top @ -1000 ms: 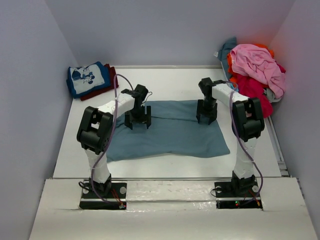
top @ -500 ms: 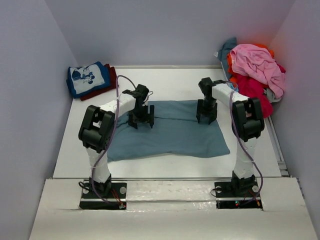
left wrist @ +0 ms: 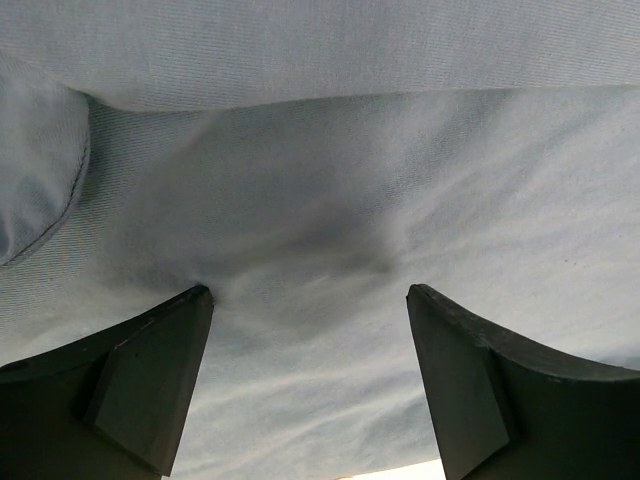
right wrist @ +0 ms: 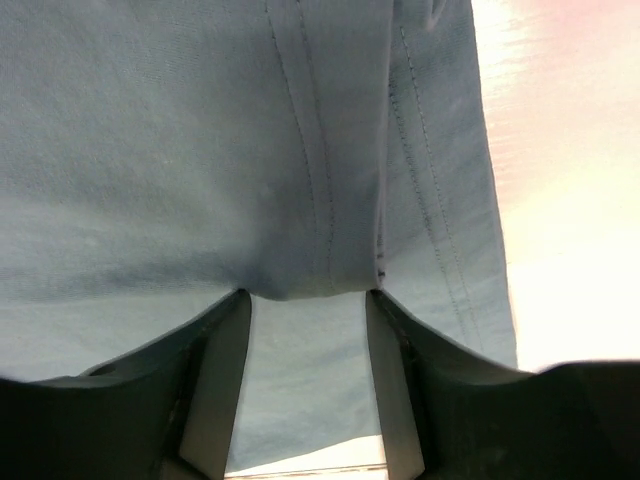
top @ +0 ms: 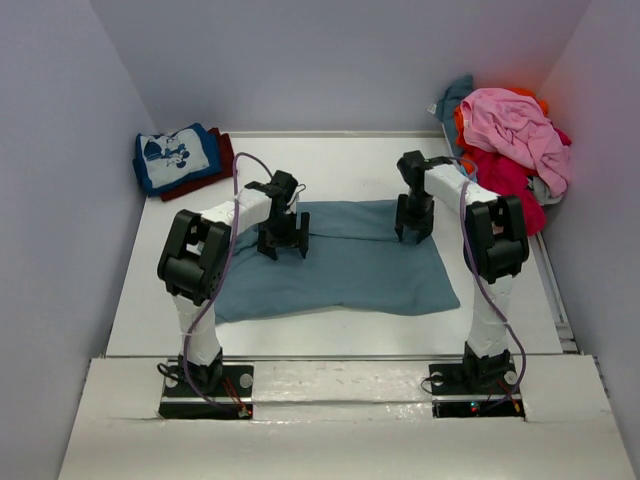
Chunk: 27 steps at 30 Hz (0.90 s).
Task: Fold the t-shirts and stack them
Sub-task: Fold the flattened tshirt in 1/3 of the way
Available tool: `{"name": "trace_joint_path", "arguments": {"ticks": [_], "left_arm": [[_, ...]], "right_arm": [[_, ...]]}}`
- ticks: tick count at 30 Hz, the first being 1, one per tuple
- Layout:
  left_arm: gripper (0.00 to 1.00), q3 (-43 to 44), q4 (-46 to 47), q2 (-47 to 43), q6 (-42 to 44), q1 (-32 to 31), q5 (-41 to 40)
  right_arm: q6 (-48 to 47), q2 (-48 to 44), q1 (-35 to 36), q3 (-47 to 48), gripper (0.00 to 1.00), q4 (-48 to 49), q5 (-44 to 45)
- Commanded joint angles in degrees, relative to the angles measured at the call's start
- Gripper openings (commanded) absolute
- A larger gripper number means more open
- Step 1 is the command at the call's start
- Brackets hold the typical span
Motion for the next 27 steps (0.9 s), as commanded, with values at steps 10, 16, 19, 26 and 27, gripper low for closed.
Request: {"name": "trace_joint_path", "arguments": {"ticks": [10,16,19,26,27], "left_arm": [[0.92,-2.81,2.13,1.14,0.44,-0.84,3.71],[0.92,-3.17,2.04,0.97,0.53,-0.84,3.62],[0.92,-3.34,2.13,0.88,0.53,-0.84,3.62],[0.92,-3.34,2.13,0.80,0.62,-0.84,3.71],[0.92,-3.34,2.13,0.71,0.62,-0.84,3.71]], "right_arm": [[1.13,-0.01,0.33,1.19,0.07,-0.57,1.64],[0.96,0.16,0.33,1.80,0.07,-1.45,2.96],[1.05,0.25,0.33,2.33,0.18,-2.32,3.49],[1.13,0.16,0.33,1.10,0.46,-2.59,5.42],[1.05,0.34,0.33,0.93,0.46,-2.42,5.33]]}}
